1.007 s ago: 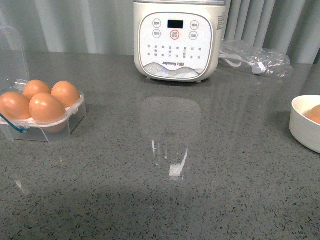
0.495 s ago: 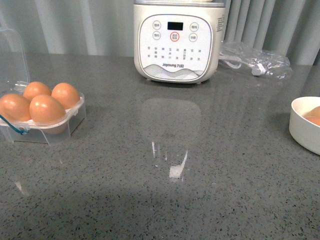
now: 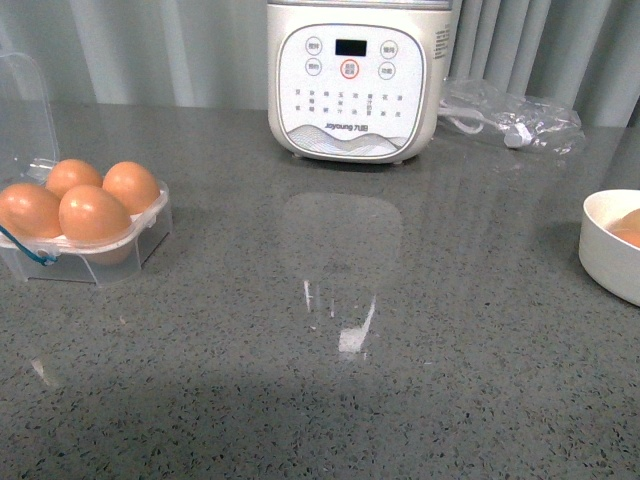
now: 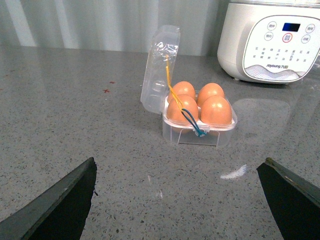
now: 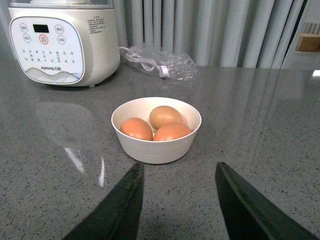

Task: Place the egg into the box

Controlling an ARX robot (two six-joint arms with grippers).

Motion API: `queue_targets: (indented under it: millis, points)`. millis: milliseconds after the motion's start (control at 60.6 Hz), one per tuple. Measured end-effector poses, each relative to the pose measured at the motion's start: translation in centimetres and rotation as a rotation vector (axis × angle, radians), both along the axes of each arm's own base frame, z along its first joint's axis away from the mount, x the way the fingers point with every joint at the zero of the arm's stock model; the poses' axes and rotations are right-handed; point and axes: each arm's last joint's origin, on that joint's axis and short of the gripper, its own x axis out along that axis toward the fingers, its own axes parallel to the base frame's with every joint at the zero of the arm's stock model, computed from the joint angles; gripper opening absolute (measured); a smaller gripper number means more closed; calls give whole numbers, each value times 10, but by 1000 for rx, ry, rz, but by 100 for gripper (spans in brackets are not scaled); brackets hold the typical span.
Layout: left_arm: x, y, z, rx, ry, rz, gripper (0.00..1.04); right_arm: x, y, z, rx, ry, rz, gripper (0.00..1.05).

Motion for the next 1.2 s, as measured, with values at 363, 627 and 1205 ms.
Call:
queue_targets:
  millis: [363, 627, 1205]
  points:
    - [0, 0, 0, 0, 0, 0, 98, 0, 0, 0, 1, 0, 0, 97]
    - [0, 0, 0, 0, 0, 0, 98, 0, 0, 0, 2, 0, 0, 98]
    - [11, 4, 19, 22, 431, 287, 98, 0, 0, 0, 2, 0, 0, 98]
